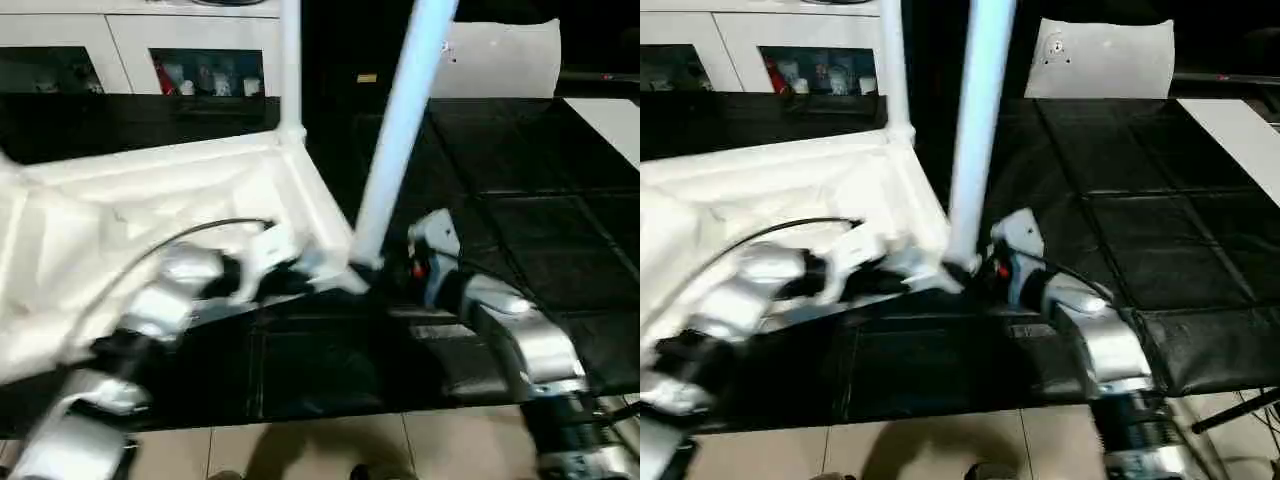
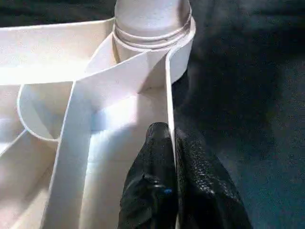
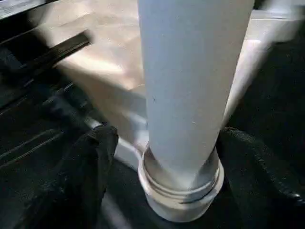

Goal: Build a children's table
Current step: Rotate leg to tighten

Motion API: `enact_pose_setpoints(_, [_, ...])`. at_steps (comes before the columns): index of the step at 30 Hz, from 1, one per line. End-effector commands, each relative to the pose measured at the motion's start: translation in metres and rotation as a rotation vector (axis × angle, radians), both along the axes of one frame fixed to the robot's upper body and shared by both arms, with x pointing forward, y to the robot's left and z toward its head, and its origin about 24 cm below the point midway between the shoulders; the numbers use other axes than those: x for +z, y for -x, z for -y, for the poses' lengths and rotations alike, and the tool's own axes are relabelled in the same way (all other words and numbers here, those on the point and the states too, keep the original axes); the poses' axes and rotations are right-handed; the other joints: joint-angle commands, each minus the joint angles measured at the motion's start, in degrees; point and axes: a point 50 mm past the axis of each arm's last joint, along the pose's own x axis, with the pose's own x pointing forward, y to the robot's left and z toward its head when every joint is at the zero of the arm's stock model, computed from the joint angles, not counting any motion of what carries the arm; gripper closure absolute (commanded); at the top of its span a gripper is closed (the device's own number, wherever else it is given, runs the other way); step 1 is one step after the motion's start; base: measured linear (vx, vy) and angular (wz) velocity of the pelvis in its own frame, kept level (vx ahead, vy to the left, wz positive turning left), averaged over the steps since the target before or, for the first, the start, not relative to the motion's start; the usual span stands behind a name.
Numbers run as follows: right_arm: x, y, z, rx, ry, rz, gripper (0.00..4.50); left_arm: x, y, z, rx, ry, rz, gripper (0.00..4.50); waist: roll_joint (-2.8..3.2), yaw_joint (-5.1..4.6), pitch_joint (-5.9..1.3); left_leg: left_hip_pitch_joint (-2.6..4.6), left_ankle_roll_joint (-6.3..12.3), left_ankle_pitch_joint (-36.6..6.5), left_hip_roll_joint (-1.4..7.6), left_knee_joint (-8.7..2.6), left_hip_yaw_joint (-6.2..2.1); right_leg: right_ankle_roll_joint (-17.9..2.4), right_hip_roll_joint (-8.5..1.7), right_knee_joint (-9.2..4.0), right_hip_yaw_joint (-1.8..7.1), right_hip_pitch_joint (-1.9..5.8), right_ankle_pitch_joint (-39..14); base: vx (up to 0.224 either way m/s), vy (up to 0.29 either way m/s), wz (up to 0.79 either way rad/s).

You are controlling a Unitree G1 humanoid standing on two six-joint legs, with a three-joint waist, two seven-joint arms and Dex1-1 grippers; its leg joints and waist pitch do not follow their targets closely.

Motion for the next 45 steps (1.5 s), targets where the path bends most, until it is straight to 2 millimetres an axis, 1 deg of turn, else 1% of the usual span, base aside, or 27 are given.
enact_pose_setpoints(1, [0.007,0.006,-0.006,0.139,-0.014,0.011,0.39,-0.008,0.011,0.002,-0.134,-0.019,-0.075,4.5,-0.05,0.34,-3.41,-0.08,3.89,-4.4,0.58,-3.2,1.1,-15.3,-2.49,-2.83,1.43,3.29,-0.24,0.0,0.0,0.0])
enact_pose_setpoints(3, [0.008,0.008,-0.004,0.232,-0.002,-0.008,0.16,-0.005,0.014,-0.004,-0.193,-0.026,-0.113,4.5,-0.06,0.48,-3.47,0.17,4.19,-3.78,0.58,-3.07,1.24,-16.07,-2.42,-2.68,1.44,3.16,1.4,0.0,0.0,0.0])
enact_pose_setpoints(4, [0.008,0.009,-0.004,0.284,0.014,-0.013,0.16,-0.004,0.015,-0.006,-0.222,-0.04,-0.134,4.5,-0.03,0.65,-3.51,0.22,4.57,-3.39,0.58,-3.01,1.25,-16.51,-2.38,-2.49,1.4,3.17,2.52,0.0,0.0,0.0])
enact_pose_setpoints(5, [0.008,0.009,-0.004,0.293,0.018,-0.012,0.11,-0.004,0.015,-0.007,-0.23,-0.043,-0.138,4.5,-0.03,0.83,-3.49,0.25,4.91,-2.8,0.61,-2.96,1.3,-16.79,-2.4,-2.38,1.42,3.14,3.6,0.0,0.0,0.0])
enact_pose_setpoints(6, [0.008,0.009,-0.004,0.306,0.024,-0.011,0.11,-0.004,0.016,-0.008,-0.241,-0.047,-0.143,4.5,-0.03,0.83,-3.49,0.25,4.91,-2.8,0.61,-2.96,1.3,-16.79,-2.4,-2.38,1.42,3.14,3.6,0.0,0.0,0.0])
enact_pose_setpoints(7, [0.008,0.008,-0.004,0.349,0.03,-0.008,0.05,-0.003,0.017,-0.01,-0.278,-0.063,-0.15,4.5,0.08,1.2,-3.51,0.39,5.01,-2.89,0.61,-2.91,1.38,-17.06,-2.47,-2.4,1.37,3.04,3.36,0.0,0.0,0.0])
enact_pose_setpoints(10, [0.009,0.007,-0.004,0.416,0.022,-0.027,0.05,-0.002,0.019,-0.011,-0.334,-0.078,-0.169,4.5,0.11,1.63,-3.45,0.44,4.54,-3.67,0.76,-2.95,1.43,-17.37,-2.43,-2.29,1.3,3.0,2.33,0.0,0.0,0.0])
enact_pose_setpoints(11, [0.009,0.008,-0.003,0.448,0.029,-0.031,0.23,-0.002,0.02,-0.01,-0.353,-0.082,-0.171,4.5,0.08,1.88,-3.41,0.41,4.33,-3.95,0.78,-2.89,1.48,-17.35,-2.46,-2.24,1.29,2.99,2.05,0.0,0.0,0.0])
enact_pose_setpoints(12, [0.009,0.008,-0.003,0.448,0.029,-0.031,0.34,-0.002,0.02,-0.01,-0.353,-0.082,-0.171,4.5,0.08,1.88,-3.41,0.41,4.33,-3.95,0.78,-2.89,1.48,-17.35,-2.46,-2.24,1.29,2.99,2.05,0.0,0.0,0.0])
enact_pose_setpoints(13, [0.009,0.008,-0.003,0.485,0.035,-0.041,0.42,-0.002,0.02,-0.01,-0.371,-0.087,-0.174,4.5,0.03,2.15,-3.39,0.38,4.12,-4.27,0.79,-2.86,1.48,-17.26,-2.47,-2.18,1.3,3.02,1.7,0.0,0.0,0.0])
enact_pose_setpoints(14, [0.01,0.009,-0.002,0.543,0.044,-0.06,0.42,-0.001,0.02,-0.011,-0.401,-0.098,-0.177,4.5,0.01,2.31,-3.31,0.44,3.96,-5.11,0.79,-2.88,1.52,-17.17,-2.47,-2.29,1.26,2.92,0.51,0.0,0.0,0.0])
enact_pose_setpoints(16, [0.01,0.009,-0.001,0.567,0.051,-0.069,0.46,-0.001,0.02,-0.011,-0.413,-0.108,-0.18,4.5,-0.05,2.56,-3.24,0.37,3.5,-6.16,0.87,-2.92,1.49,-16.84,-2.52,-2.37,1.29,2.95,-1.29,0.0,0.0,0.0])
enact_pose_setpoints(17, [0.01,0.009,-0.001,0.567,0.051,-0.069,0.67,-0.001,0.02,-0.011,-0.413,-0.108,-0.18,4.5,-0.07,2.67,-3.25,0.37,3.32,-6.22,0.89,-2.92,1.48,-16.66,-2.59,-2.38,1.33,2.95,-1.54,0.0,0.0,0.0])
enact_pose_setpoints(18, [0.01,0.009,0.0,0.582,0.055,-0.073,0.67,-0.001,0.02,-0.011,-0.421,-0.114,-0.181,4.5,-0.12,2.73,-3.29,0.39,3.25,-6.13,0.91,-2.9,1.48,-16.58,-2.63,-2.36,1.36,2.93,-1.56,0.0,0.0,0.0])
enact_pose_setpoints(19, [0.01,0.008,0.0,0.596,0.062,-0.08,0.86,-0.001,0.019,-0.012,-0.43,-0.123,-0.177,4.5,-0.24,2.79,-3.23,0.32,3.1,-6.17,0.87,-2.88,1.46,-16.3,-2.61,-2.38,1.34,2.82,-2.22,0.0,0.0,0.0])
enact_pose_setpoints(20, [0.01,0.008,0.0,0.609,0.068,-0.085,0.86,0.0,0.019,-0.012,-0.435,-0.128,-0.175,4.5,-0.23,2.79,-3.23,0.24,2.97,-6.37,0.82,-2.91,1.4,-16.29,-2.63,-2.38,1.29,2.83,-3.13,0.0,0.0,0.0])
enact_pose_setpoints(22, [0.009,0.007,0.0,0.622,0.076,-0.089,0.83,0.001,0.017,-0.012,-0.44,-0.134,-0.17,4.5,-0.24,2.82,-3.16,0.33,2.73,-6.94,0.84,-2.93,1.46,-16.05,-2.63,-2.51,1.31,2.69,-4.15,0.0,0.0,0.0])
enact_pose_setpoints(23, [0.009,0.006,-0.001,0.633,0.082,-0.091,1.14,0.002,0.016,-0.012,-0.443,-0.14,-0.167,4.5,-0.21,2.83,-3.18,0.29,2.43,-6.92,0.88,-2.97,1.36,-15.79,-2.71,-2.5,1.3,2.74,-4.68,0.0,0.0,0.0])
enact_pose_setpoints(27, [0.008,0.006,-0.003,0.648,0.085,-0.089,1.3,0.003,0.015,-0.013,-0.446,-0.147,-0.163,4.5,-0.23,2.87,-3.29,0.25,2.36,-5.92,0.82,-2.91,1.38,-15.93,-2.64,-2.33,1.27,2.8,-3.1,0.0,0.0,0.0])
enact_pose_setpoints(28, [0.007,0.006,-0.004,0.649,0.086,-0.089,1.54,0.003,0.015,-0.013,-0.447,-0.149,-0.163,4.5,-0.31,2.86,-3.28,0.21,2.53,-5.52,0.8,-2.87,1.4,-15.99,-2.61,-2.27,1.27,2.82,-2.32,0.0,0.0,0.0])
enact_pose_setpoints(29, [0.007,0.006,-0.004,0.65,0.086,-0.089,1.62,0.003,0.015,-0.013,-0.447,-0.15,-0.163,4.5,-0.29,2.86,-3.33,0.2,2.66,-5.11,0.79,-2.85,1.39,-16.07,-2.59,-2.2,1.22,2.86,-1.82,0.0,0.0,0.0])
enact_pose_setpoints(31, [0.006,0.005,-0.005,0.653,0.09,-0.09,1.68,0.003,0.014,-0.014,-0.45,-0.154,-0.163,4.5,-0.31,2.87,-3.32,0.19,2.77,-5.1,0.74,-2.81,1.42,-16.2,-2.58,-2.21,1.21,2.83,-1.86,0.0,0.0,0.0])
enact_pose_setpoints(34, [0.005,0.004,-0.007,0.658,0.09,-0.095,1.99,0.002,0.014,-0.015,-0.454,-0.159,-0.163,4.5,-0.38,2.85,-3.17,0.15,2.49,-6.08,0.8,-2.9,1.43,-16.0,-2.66,-2.37,1.23,2.77,-3.41,0.0,0.0,0.0])
enact_pose_setpoints(37, [0.004,0.005,-0.008,0.663,0.087,-0.107,2.1,0.002,0.014,-0.016,-0.454,-0.164,-0.165,4.5,-0.4,2.91,-3.18,0.2,2.19,-6.35,0.84,-2.96,1.4,-15.75,-2.66,-2.41,1.25,2.77,-4.12,0.0,0.0,0.0])
enact_pose_setpoints(38, [0.004,0.005,-0.008,0.663,0.087,-0.107,2.32,0.002,0.014,-0.016,-0.454,-0.164,-0.165,4.5,-0.36,2.92,-3.22,0.23,2.25,-6.05,0.87,-2.96,1.37,-15.78,-2.67,-2.34,1.24,2.78,-3.7,0.0,0.0,0.0])
enact_pose_setpoints(40, [0.003,0.007,-0.009,0.666,0.085,-0.115,2.38,0.001,0.014,-0.016,-0.451,-0.165,-0.165,4.5,-0.35,2.94,-3.22,0.23,2.46,-5.46,0.85,-2.91,1.42,-15.96,-2.62,-2.25,1.22,2.77,-2.55,0.0,0.0,0.0])
enact_pose_setpoints(45, [-0.002,0.013,-0.013,0.621,0.054,-0.166,2.47,0.001,0.013,-0.015,-0.401,-0.121,-0.161,4.5,-0.49,2.99,-3.07,0.21,2.23,-5.57,0.85,-3.04,1.46,-15.38,-2.61,-2.36,1.28,2.81,-3.59,0.0,0.0,0.0])
